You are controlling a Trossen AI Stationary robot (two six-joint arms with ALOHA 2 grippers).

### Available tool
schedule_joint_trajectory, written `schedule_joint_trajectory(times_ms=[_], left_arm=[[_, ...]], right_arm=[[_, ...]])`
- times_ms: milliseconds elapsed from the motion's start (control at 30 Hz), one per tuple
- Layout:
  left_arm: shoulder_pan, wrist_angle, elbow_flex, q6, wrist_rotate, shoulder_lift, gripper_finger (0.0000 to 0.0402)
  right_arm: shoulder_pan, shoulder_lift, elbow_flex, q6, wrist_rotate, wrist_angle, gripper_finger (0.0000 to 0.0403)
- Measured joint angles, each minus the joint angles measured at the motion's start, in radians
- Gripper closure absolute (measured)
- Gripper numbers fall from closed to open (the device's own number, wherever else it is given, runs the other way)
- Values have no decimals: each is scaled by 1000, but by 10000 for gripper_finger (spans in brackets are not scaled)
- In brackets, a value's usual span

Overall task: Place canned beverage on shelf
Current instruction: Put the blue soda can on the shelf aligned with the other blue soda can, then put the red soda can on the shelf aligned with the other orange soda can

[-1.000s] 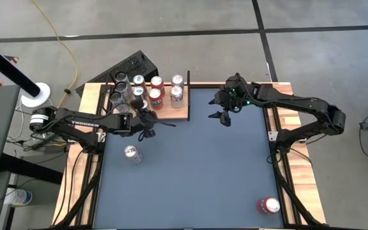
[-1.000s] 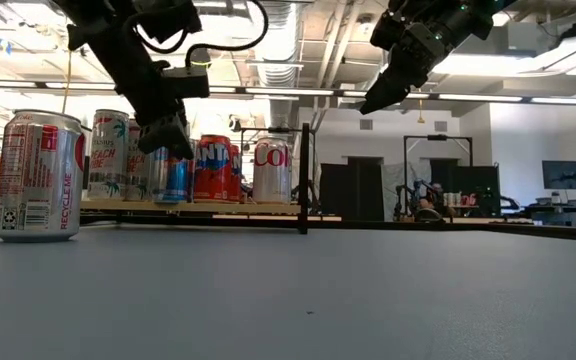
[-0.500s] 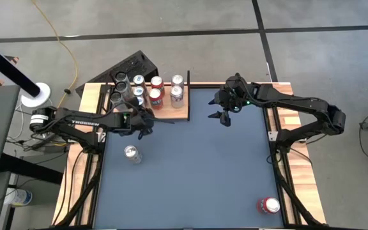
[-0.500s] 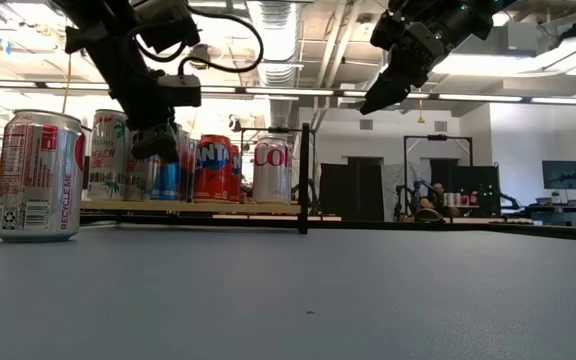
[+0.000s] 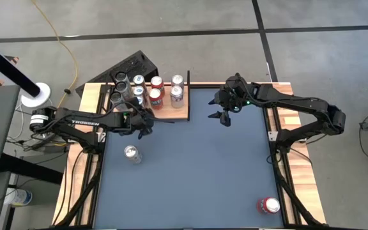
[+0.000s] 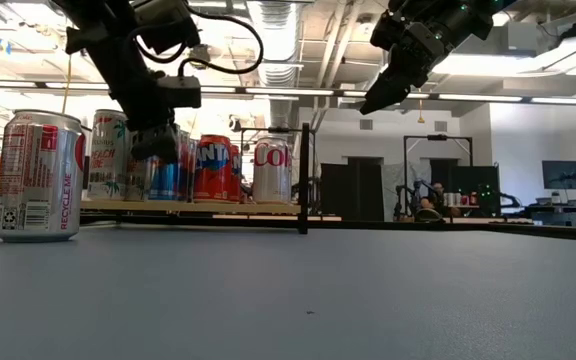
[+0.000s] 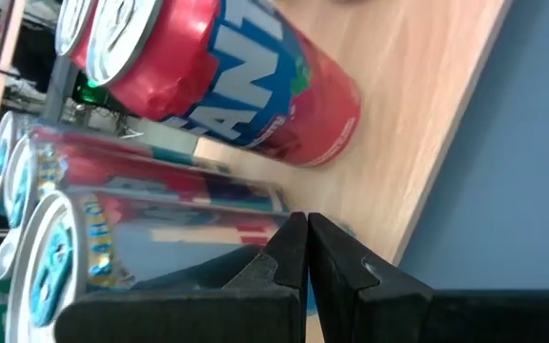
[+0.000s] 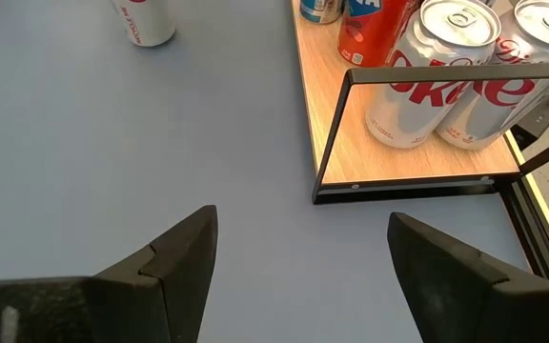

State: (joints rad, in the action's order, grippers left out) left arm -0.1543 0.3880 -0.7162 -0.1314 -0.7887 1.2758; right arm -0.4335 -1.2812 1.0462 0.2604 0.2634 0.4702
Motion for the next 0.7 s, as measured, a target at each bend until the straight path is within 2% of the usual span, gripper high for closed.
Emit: schedule_joint_trajectory(times_ms=[200, 400, 467, 700], left_arm=[[19, -52, 0, -40, 52, -4, 401], [71, -79, -8, -51, 116, -91, 401], [94, -81, -9, -41, 166, -145, 401], [178, -61, -10, 43, 435, -353, 401]], right_arm=[[0, 0, 0, 0, 0, 0, 113], [9, 0, 0, 0, 0, -3, 113], [18, 0, 0, 0, 0, -4, 113], [74, 0, 0, 0, 0, -9, 113]])
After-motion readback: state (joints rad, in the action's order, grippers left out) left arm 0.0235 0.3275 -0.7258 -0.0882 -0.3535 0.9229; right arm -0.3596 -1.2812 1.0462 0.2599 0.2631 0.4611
